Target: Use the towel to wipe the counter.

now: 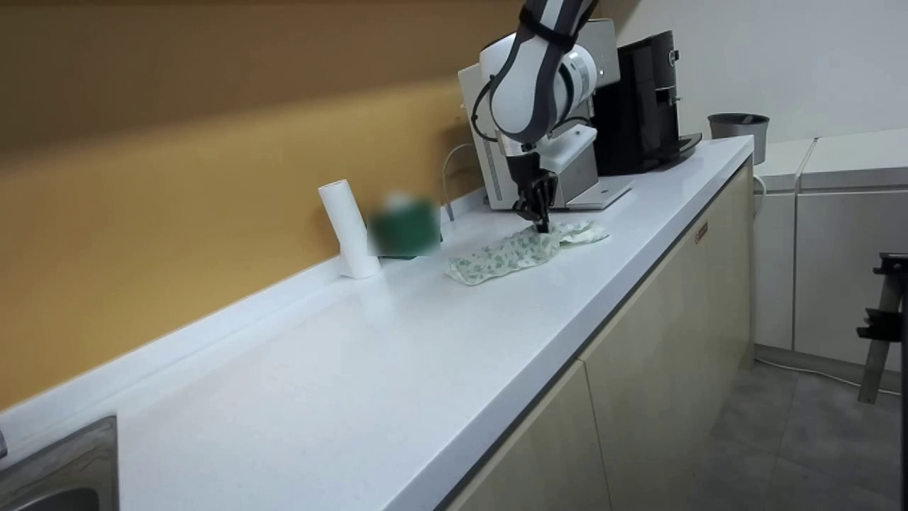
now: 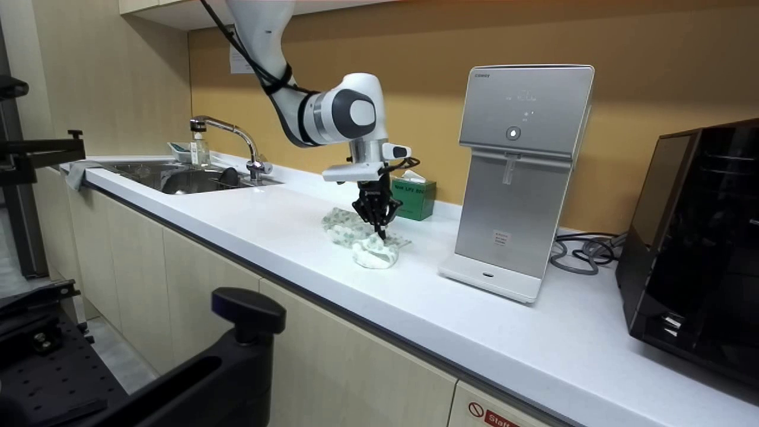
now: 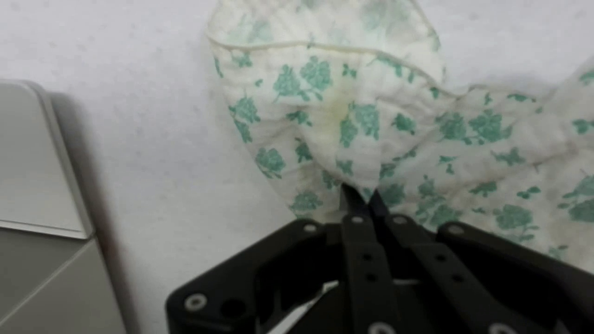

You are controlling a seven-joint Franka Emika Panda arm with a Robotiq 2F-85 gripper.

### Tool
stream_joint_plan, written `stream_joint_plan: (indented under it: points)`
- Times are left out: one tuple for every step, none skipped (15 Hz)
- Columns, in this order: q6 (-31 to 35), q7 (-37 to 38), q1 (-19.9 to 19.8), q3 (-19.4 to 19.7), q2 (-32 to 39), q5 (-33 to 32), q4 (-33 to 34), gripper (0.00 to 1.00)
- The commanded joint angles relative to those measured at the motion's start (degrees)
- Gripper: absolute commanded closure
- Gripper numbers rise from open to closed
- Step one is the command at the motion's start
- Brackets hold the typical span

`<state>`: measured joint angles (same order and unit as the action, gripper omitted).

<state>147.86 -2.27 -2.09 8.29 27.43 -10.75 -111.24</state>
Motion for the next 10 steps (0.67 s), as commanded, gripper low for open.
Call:
stream_joint_plan:
  points:
    - [2.95, 9.37, 1.61, 5.9, 0.49, -4.91, 0.87, 0.99]
    - [3.31, 11.27, 1.65, 7.4, 0.66, -5.66, 1.22, 0.99]
    - [3.18, 12.79, 1.67, 8.51, 0.83, -6.11, 1.53, 0.99]
    - [2.5, 13.55, 1.4, 9.05, 0.97, -6.06, 1.77, 0.99]
    - [1.84, 13.82, 1.14, 9.2, 1.02, -5.64, 1.81, 0.99]
    - [1.06, 13.51, 0.9, 9.0, 1.1, -5.16, 1.73, 0.99]
    - [0.34, 12.99, 0.67, 8.5, 1.17, -4.67, 1.62, 0.99]
    - [-0.43, 12.49, 0.66, 8.03, 1.31, -4.44, 1.48, 0.99]
    - [-1.3, 11.69, 0.56, 7.25, 1.44, -4.06, 1.3, 0.99]
    - [-2.37, 10.74, 0.46, 6.1, 1.52, -3.49, 0.98, 0.99]
